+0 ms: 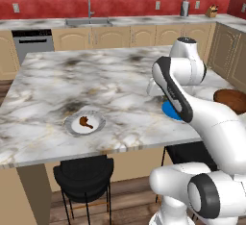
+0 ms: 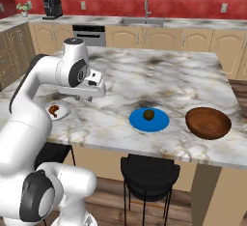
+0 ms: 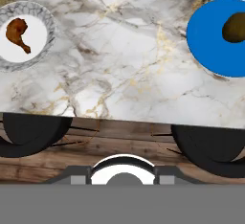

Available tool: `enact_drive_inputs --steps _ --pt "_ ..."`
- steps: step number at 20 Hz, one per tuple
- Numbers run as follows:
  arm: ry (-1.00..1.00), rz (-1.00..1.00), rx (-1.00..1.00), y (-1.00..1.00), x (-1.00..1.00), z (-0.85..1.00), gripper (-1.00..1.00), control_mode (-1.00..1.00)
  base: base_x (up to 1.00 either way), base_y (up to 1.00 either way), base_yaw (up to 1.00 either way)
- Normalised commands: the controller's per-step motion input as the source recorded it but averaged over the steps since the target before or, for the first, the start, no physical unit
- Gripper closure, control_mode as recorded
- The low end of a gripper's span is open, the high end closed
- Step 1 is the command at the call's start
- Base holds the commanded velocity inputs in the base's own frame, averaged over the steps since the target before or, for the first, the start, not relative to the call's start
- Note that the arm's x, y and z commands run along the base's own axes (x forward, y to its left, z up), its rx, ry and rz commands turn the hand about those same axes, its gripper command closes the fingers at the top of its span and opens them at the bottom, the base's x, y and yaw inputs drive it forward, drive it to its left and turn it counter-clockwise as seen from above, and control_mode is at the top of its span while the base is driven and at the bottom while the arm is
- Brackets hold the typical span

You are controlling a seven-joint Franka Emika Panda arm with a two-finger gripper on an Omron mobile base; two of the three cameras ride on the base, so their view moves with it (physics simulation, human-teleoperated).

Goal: Pick the chicken drumstick and avocado from their plates and place them in the bowl. Then put the bowl in the fridge.

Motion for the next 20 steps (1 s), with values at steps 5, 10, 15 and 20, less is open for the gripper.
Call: enact_drive_inputs --steps 5,10,15,20 --pt "0.0 0.09 0.04 -0.25 0.1 -0.09 -1.0 -1.0 0.0 0.0 0.0" --pt "0.03 0.09 0.03 -0.51 0.31 -0.2 -1.0 -1.0 0.0 0.0 0.0" --pt "0.06 0.03 0.0 -0.52 0.35 -0.24 -1.0 -1.0 0.0 0.0 0.0" --pt "0.01 -0.08 -0.01 -0.47 0.47 -0.28 -1.0 -1.0 0.0 0.0 0.0"
